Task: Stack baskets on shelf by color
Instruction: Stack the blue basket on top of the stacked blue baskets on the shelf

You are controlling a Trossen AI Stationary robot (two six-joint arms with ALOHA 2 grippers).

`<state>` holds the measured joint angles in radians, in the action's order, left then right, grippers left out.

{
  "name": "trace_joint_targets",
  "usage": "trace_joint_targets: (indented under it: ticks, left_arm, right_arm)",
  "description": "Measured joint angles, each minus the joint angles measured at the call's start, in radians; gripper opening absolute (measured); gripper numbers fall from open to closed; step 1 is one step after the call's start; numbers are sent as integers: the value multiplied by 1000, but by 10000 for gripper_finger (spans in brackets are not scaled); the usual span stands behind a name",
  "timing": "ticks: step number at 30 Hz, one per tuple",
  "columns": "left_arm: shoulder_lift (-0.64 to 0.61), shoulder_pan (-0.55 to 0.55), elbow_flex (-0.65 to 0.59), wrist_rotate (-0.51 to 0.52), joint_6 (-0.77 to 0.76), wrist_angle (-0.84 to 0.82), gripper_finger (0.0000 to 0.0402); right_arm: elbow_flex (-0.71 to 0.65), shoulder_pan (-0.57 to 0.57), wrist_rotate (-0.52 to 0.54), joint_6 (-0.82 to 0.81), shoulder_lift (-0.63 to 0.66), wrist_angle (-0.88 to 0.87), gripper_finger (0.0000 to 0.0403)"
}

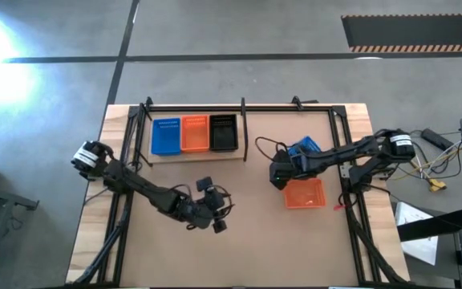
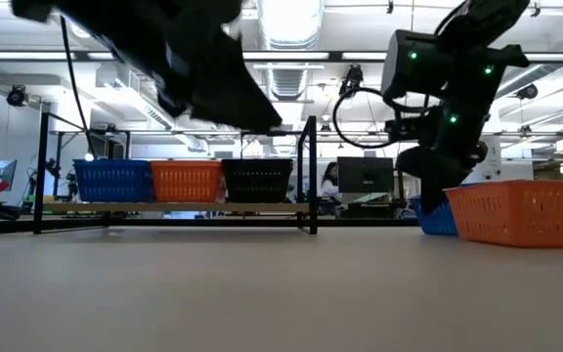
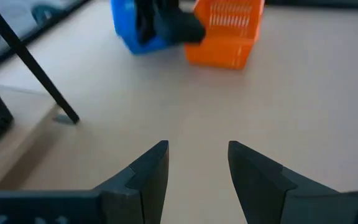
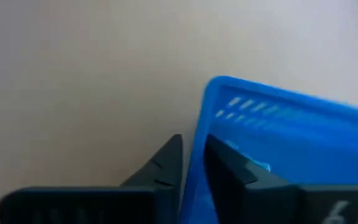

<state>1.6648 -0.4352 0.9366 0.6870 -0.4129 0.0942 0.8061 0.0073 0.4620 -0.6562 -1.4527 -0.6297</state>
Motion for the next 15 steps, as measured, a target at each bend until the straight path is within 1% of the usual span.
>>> trace_joint_targets:
  ticks: [2,3,6,9,12,15]
  left_arm:
    - [-24,-33,1,51,3,1,150]
    - [-37,-51,2,76,4,2,150]
    - [-84,-110,2,144,5,-6,150]
    - [-135,-168,2,193,5,-4,150]
    - [-174,-221,2,252,14,-3,150]
    - [-196,-267,2,316,46,-3,150]
  right_arm:
    - [17,17,-24,26,-13,0,24]
    - [27,28,-41,39,-16,-1,17]
    - [62,83,-108,75,-21,4,13]
    - [111,163,-187,133,-22,20,10]
    - [163,244,-243,194,-23,94,9]
    - [197,309,-280,250,-23,236,9]
